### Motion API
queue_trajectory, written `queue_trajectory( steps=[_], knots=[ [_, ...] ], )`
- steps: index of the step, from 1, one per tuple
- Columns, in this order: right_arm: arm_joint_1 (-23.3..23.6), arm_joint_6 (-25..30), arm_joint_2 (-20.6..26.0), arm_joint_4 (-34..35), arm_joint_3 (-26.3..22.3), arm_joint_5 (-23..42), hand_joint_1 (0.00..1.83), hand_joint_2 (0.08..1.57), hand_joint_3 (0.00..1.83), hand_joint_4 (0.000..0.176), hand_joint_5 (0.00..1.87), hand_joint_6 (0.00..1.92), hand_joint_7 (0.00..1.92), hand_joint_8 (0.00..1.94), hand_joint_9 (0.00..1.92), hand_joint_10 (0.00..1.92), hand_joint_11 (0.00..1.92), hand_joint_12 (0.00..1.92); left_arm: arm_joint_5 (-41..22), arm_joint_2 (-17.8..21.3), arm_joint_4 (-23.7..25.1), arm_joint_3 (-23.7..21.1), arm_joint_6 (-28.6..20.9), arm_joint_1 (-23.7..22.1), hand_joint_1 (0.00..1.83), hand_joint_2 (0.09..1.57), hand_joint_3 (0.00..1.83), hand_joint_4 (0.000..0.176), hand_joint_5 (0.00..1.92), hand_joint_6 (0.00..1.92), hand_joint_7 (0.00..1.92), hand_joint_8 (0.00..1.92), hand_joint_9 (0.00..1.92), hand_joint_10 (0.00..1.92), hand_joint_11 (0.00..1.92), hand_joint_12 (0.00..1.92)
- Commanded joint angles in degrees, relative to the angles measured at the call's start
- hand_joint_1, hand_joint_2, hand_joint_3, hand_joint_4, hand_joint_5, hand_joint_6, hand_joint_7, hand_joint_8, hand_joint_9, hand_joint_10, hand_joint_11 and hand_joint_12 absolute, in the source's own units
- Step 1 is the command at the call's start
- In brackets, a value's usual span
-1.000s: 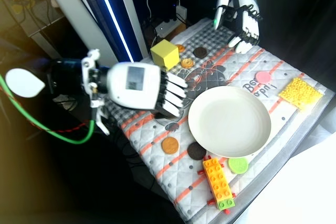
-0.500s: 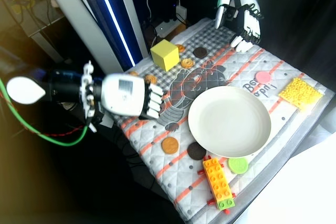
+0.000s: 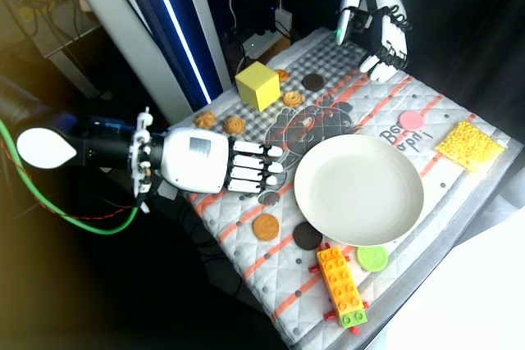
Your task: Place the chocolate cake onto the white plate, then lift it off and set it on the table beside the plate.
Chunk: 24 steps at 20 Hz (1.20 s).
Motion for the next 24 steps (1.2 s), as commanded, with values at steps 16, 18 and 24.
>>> queue_trajectory(
  steps=[16, 18, 24],
  knots=[
    [0.27, -1.97, 10.52, 3.38, -6.74, 12.88, 0.69, 0.93, 0.02, 0.135, 0.0, 0.0, 0.0, 0.0, 0.0, 0.0, 0.0, 0.25, -7.94, 0.32, -2.17, 0.0, -0.54, 0.61, 0.71, 1.36, 0.0, 0.038, 0.13, 0.79, 0.19, 0.52, 0.08, 0.64, 0.0, 1.0],
    [0.27, -6.2, 12.36, 6.54, -8.55, 14.73, 0.66, 0.93, 0.01, 0.081, 0.0, 0.0, 0.0, 0.0, 0.02, 0.01, 0.0, 0.43, -8.32, 0.41, -2.42, -0.04, -0.54, 0.86, 0.7, 1.35, 0.0, 0.04, 0.12, 0.83, 0.2, 0.57, 0.09, 0.7, 0.0, 1.09],
    [-3.47, -20.03, 15.07, 21.19, -11.76, 24.6, 0.72, 1.06, 0.03, 0.032, 0.0, 0.0, 0.0, 0.0, 0.0, 0.0, 0.0, 0.0, -12.21, 1.92, -3.66, -0.86, -0.53, 2.58, 0.71, 1.36, 0.0, 0.052, 0.07, 0.66, 0.14, 0.54, 0.07, 1.03, 0.0, 1.56]
  ],
)
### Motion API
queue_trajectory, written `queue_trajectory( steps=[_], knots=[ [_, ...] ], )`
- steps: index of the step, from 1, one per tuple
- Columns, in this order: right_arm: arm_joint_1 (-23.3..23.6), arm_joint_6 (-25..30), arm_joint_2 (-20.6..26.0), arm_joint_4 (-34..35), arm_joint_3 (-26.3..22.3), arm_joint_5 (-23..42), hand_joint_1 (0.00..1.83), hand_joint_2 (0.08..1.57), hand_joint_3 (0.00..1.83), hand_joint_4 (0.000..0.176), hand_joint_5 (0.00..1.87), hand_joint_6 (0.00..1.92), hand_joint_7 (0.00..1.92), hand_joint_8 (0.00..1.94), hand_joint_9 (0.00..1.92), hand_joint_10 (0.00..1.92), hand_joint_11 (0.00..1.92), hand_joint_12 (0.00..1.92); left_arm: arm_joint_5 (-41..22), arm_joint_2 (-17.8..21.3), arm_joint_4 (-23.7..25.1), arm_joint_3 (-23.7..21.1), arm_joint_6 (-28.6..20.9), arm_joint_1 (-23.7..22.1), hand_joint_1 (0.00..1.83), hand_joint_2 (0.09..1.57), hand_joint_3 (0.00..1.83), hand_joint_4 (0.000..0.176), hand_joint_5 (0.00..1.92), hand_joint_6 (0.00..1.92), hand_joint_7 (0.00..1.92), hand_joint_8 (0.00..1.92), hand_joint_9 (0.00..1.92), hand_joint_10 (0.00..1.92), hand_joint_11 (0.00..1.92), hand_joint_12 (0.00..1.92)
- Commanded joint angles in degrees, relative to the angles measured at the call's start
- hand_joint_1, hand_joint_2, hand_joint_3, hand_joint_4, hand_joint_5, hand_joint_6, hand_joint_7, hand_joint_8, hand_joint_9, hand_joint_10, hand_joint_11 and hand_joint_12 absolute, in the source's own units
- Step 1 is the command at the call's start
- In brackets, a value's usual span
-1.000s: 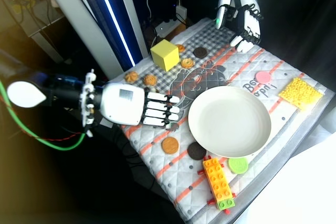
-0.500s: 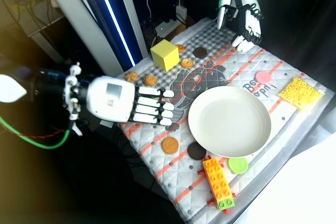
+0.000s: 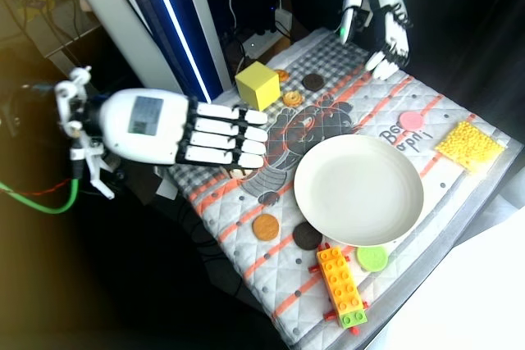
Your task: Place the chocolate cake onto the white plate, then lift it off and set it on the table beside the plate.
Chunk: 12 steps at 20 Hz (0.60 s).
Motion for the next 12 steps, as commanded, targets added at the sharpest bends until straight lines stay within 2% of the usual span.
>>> queue_trajectory(
  steps=[1, 2, 3, 4, 5, 6, 7, 8, 9, 12],
  knots=[
    [0.37, -1.29, 0.62, 3.29, -0.14, 9.28, 0.7, 1.07, 0.03, 0.03, 0.0, 0.0, 0.0, 0.0, 0.0, 0.0, 0.0, 0.0, -8.46, 0.47, -0.73, -0.33, -0.55, -0.35, 0.72, 1.35, 0.0, 0.029, 0.07, 0.67, 0.17, 0.56, 0.11, 1.11, 0.0, 1.68],
    [-0.59, -3.02, 0.85, 5.7, -0.32, 11.59, 0.71, 1.07, 0.03, 0.034, 0.0, 0.0, 0.0, 0.0, 0.0, 0.0, 0.0, 0.0, -10.2, 0.97, -0.75, -0.69, -0.54, -0.04, 0.73, 1.34, 0.0, 0.0, 0.04, 0.73, 0.18, 0.58, 0.06, 1.07, 0.0, 1.58],
    [-1.04, -3.65, 0.85, 6.71, -0.35, 12.62, 0.73, 1.09, 0.03, 0.046, 0.0, 0.0, 0.0, 0.0, 0.0, 0.0, 0.0, 0.0, -11.12, 1.21, -0.95, -0.85, -0.54, 0.18, 0.75, 1.34, 0.0, 0.021, 0.01, 0.51, 0.11, 0.5, 0.01, 0.87, 0.0, 1.43],
    [-1.81, -5.08, 0.86, 8.62, -0.52, 14.65, 0.72, 1.1, 0.03, 0.049, 0.0, 0.0, 0.0, 0.0, 0.0, 0.0, 0.0, 0.0, -12.81, 1.5, -1.39, -1.06, -0.53, 0.52, 0.71, 1.35, 0.0, 0.029, 0.02, 0.28, 0.11, 0.43, 0.01, 0.68, 0.0, 1.15],
    [-2.49, -6.74, 1.04, 10.49, -0.9, 16.55, 0.72, 1.11, 0.03, 0.058, 0.0, 0.0, 0.0, 0.0, 0.0, 0.0, 0.0, 0.0, -14.47, 1.68, -1.91, -1.19, -0.51, 0.74, 0.64, 1.33, 0.0, 0.07, 0.02, 0.14, 0.06, 0.18, 0.0, 0.34, 0.0, 0.59],
    [-3.28, -8.55, 1.12, 12.67, -1.27, 19.02, 0.72, 1.11, 0.02, 0.065, 0.0, 0.0, 0.0, 0.0, 0.0, 0.0, 0.0, 0.0, -16.03, 1.92, -2.55, -1.29, -0.46, 0.95, 0.59, 1.32, 0.0, 0.092, 0.01, 0.04, 0.02, 0.05, 0.01, 0.12, 0.0, 0.24],
    [-4.63, -10.16, 1.12, 14.8, -1.52, 22.13, 0.71, 1.11, 0.02, 0.077, 0.0, 0.0, 0.0, 0.0, 0.0, 0.0, 0.0, 0.0, -17.85, 2.28, -3.34, -1.38, -0.45, 1.23, 0.56, 1.3, 0.0, 0.143, 0.0, 0.01, 0.0, 0.01, 0.0, 0.02, 0.0, 0.05],
    [-5.42, -10.62, 1.12, 15.91, -1.6, 23.89, 0.72, 1.11, 0.02, 0.08, 0.0, 0.0, 0.0, 0.0, 0.0, 0.0, 0.0, 0.0, -18.72, 2.45, -3.76, -1.4, -0.45, 1.31, 0.54, 1.28, 0.0, 0.169, 0.0, 0.0, 0.0, 0.0, 0.0, 0.0, 0.0, 0.01],
    [-6.58, -11.0, 1.12, 17.4, -1.63, 26.63, 0.69, 1.1, 0.01, 0.076, 0.0, 0.0, 0.0, 0.0, 0.0, 0.0, 0.0, 0.0, -20.07, 2.71, -4.34, -1.4, -0.45, 1.42, 0.5, 1.28, 0.0, 0.175, 0.0, 0.0, 0.0, 0.0, 0.0, 0.0, 0.0, 0.0],
    [-7.57, -12.31, 1.12, 19.36, -1.9, 30.41, 0.6, 1.07, 0.0, 0.069, 0.0, 0.0, 0.0, 0.0, 0.0, 0.0, 0.0, 0.0, -22.17, 3.38, -5.52, -1.48, -0.47, 1.83, 0.26, 1.22, 0.0, 0.176, 0.0, 0.0, 0.0, 0.0, 0.0, 0.0, 0.0, 0.0]
  ],
)
